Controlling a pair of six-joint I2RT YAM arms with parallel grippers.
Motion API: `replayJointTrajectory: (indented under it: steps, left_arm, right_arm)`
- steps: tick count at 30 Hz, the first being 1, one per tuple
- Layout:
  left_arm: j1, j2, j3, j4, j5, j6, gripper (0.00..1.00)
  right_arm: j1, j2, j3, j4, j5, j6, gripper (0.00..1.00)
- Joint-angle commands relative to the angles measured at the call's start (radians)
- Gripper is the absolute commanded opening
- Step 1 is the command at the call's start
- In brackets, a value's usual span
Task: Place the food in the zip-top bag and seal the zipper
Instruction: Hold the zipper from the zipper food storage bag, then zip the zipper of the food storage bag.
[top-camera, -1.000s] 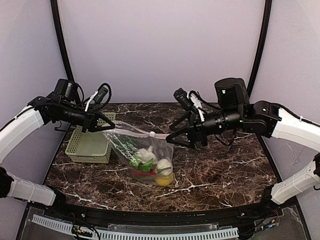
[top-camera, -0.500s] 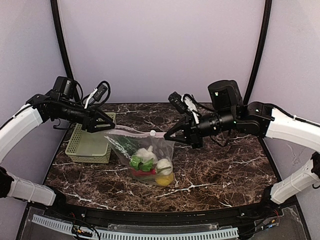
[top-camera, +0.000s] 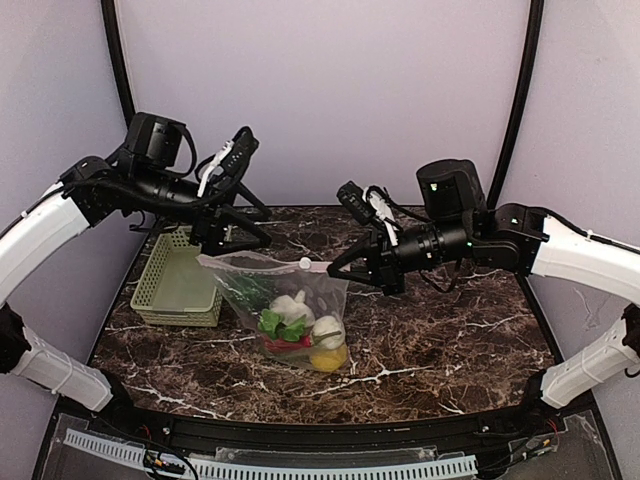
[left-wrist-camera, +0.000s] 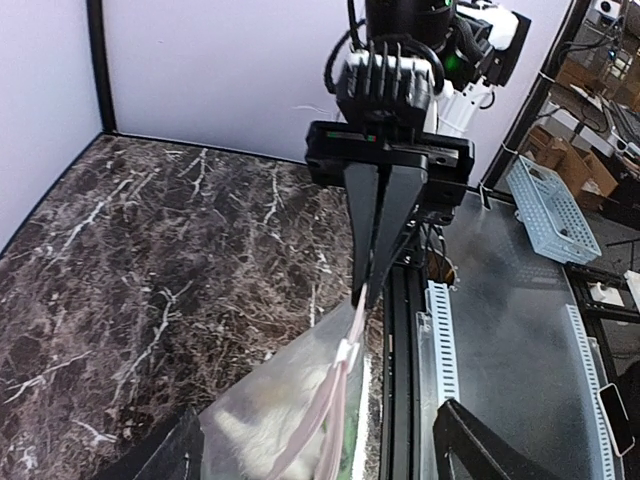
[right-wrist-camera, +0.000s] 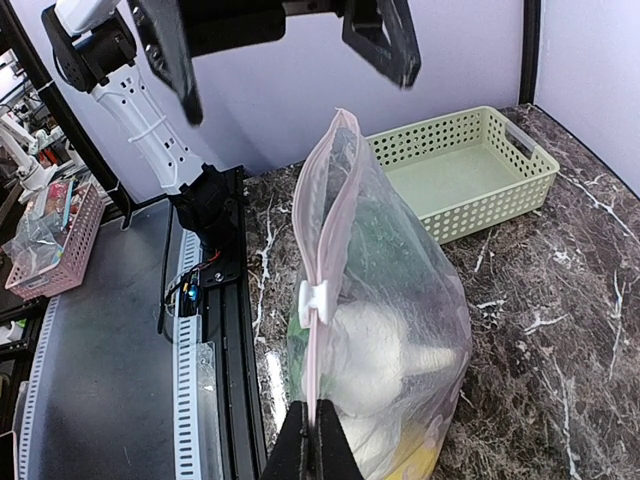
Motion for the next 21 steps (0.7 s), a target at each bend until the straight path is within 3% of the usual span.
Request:
replayJointTrajectory:
  steps: [1, 9, 21]
  left_arm:
    - [-0.090, 0.050, 0.019, 0.015, 0.005, 0.013, 0.80]
    - [-0.155, 0.133, 0.030, 0.025, 0.013, 0.038, 0.77]
    - [-0.160, 0.175, 0.034, 0.043, 0.051, 0.027, 0.35]
  right_arm:
    - [-0.003, -0.012, -0.008, 0.060, 0.005, 0.016, 0.00]
    - [-0.002, -0.011, -0.005, 0.066, -0.002, 0.019, 0.00]
    - [-0.003, -0.007, -0.007, 0.067, -0.002, 0.020, 0.00]
